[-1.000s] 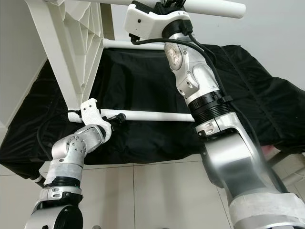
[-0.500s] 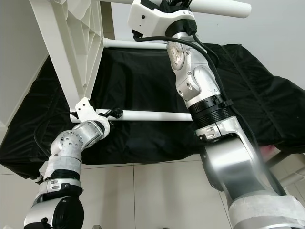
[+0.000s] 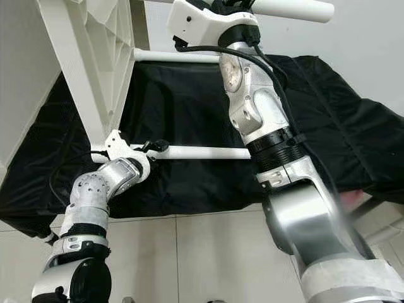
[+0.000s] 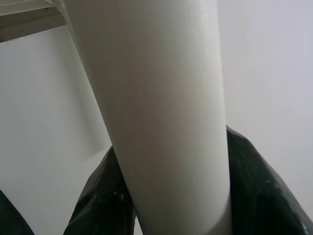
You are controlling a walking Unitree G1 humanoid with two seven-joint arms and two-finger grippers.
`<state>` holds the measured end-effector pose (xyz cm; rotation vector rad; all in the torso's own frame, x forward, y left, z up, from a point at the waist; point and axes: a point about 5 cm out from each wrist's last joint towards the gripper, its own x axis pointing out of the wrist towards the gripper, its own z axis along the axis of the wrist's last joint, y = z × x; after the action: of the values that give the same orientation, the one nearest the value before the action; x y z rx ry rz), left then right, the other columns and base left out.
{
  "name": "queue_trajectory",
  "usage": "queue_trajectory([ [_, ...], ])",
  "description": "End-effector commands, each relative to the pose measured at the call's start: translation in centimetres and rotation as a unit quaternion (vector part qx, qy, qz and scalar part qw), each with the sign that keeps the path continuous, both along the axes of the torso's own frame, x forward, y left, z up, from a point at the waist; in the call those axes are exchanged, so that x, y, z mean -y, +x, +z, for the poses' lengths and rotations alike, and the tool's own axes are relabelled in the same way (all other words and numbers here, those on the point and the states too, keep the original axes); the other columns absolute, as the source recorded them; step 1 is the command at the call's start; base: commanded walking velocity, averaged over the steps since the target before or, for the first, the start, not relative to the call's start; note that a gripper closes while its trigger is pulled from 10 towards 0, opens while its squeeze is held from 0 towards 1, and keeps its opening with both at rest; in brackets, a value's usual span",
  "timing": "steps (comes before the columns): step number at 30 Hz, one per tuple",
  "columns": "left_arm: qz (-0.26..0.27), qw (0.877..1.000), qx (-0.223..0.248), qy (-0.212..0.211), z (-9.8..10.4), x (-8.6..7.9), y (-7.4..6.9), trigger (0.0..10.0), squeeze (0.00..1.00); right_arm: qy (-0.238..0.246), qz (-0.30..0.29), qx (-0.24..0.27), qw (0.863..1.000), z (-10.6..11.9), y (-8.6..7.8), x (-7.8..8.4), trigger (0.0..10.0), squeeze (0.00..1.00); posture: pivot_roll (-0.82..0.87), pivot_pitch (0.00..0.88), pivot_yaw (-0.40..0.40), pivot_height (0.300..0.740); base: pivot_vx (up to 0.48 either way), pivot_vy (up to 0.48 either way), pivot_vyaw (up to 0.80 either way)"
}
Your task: Building children table
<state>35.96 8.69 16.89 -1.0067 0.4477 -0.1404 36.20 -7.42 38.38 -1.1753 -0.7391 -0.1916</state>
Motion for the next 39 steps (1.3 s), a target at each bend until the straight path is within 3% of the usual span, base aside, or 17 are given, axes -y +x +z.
queue_trajectory([
  [1, -0.115, 0.985, 0.010, -0.126, 3.1, 10.9, -2.3, 10.0, 0.00, 0.131, 0.027, 0.027, 0.991, 2.6, -0.9, 1.4, 0.0, 0.00, -0.09, 0.096, 0.055, 0.740, 0.000, 0.000, 0.00],
  [9, -0.126, 0.982, 0.028, -0.140, 4.0, 12.8, -2.4, 10.0, 0.00, 0.144, 0.014, 0.033, 0.989, 3.4, -1.1, 2.2, 0.0, 0.00, -0.11, 0.089, 0.062, 0.740, 0.000, 0.000, 0.00],
  [15, -0.157, 0.981, 0.019, -0.113, 3.1, 14.1, -3.2, 10.0, 0.00, 0.156, 0.010, 0.039, 0.987, 3.8, -1.5, 2.9, 0.0, 0.00, -0.12, 0.090, 0.069, 0.740, 0.000, 0.000, 0.00],
  [18, -0.170, 0.983, 0.030, -0.064, 2.4, 14.5, -3.6, 10.0, 0.00, 0.202, 0.021, 0.035, 0.979, 4.1, -1.9, 3.7, 0.0, 0.00, -0.13, 0.090, 0.070, 0.740, 0.000, 0.000, 0.00],
  [24, -0.156, 0.986, 0.048, -0.030, 2.4, 14.6, -3.4, 10.0, 0.00, 0.215, 0.019, 0.035, 0.976, 4.4, -2.4, 4.0, 0.0, 0.00, -0.14, 0.098, 0.076, 0.740, 0.000, 0.000, 0.00],
  [29, -0.121, 0.990, 0.058, -0.047, 2.9, 14.0, -2.8, 10.0, 0.00, 0.223, 0.020, 0.029, 0.974, 4.3, -2.4, 4.1, 0.0, 0.00, -0.13, 0.100, 0.074, 0.740, 0.000, 0.000, 0.00],
  [30, -0.122, 0.989, 0.068, -0.042, 3.3, 13.9, -2.6, 4.9, 0.00, 0.224, 0.019, 0.029, 0.974, 4.4, -2.4, 4.1, 0.0, 0.00, -0.13, 0.108, 0.075, 0.740, 0.000, 0.000, 0.00],
  [31, -0.122, 0.989, 0.068, -0.042, 3.3, 13.9, -2.6, 4.9, 0.00, 0.224, 0.019, 0.029, 0.974, 4.4, -2.4, 4.1, 0.0, 0.00, -0.13, 0.108, 0.075, 0.740, 0.000, 0.000, 0.00],
  [32, -0.107, 0.988, 0.106, -0.037, 4.9, 13.4, -2.2, 0.0, 0.00, 0.225, 0.016, 0.028, 0.974, 4.4, -2.4, 4.2, 0.0, 0.00, -0.13, 0.112, 0.073, 0.740, 0.000, 0.000, 0.00],
  [35, -0.100, 0.986, 0.123, -0.042, 5.6, 13.2, -2.1, 0.0, 0.00, 0.225, 0.015, 0.028, 0.974, 4.4, -2.3, 4.3, 0.0, 0.00, -0.13, 0.112, 0.073, 0.740, 0.000, 0.000, 0.00],
  [36, -0.094, 0.983, 0.155, -0.043, 6.8, 12.8, -2.1, 0.0, 0.00, 0.226, 0.013, 0.025, 0.974, 4.3, -2.3, 4.4, 0.0, 0.00, -0.13, 0.106, 0.070, 0.740, 0.000, 0.000, 0.00],
  [37, -0.094, 0.983, 0.155, -0.043, 6.8, 12.8, -2.1, 0.0, 0.00, 0.226, 0.013, 0.025, 0.974, 4.3, -2.3, 4.4, 0.0, 0.00, -0.13, 0.106, 0.070, 0.740, 0.000, 0.000, 0.00],
  [39, -0.098, 0.973, 0.209, -0.014, 8.4, 12.3, -2.4, 0.0, 0.00, 0.227, 0.015, 0.022, 0.974, 4.1, -2.3, 4.4, 0.0, 0.00, -0.13, 0.097, 0.070, 0.740, 0.000, 0.000, 0.00],
])
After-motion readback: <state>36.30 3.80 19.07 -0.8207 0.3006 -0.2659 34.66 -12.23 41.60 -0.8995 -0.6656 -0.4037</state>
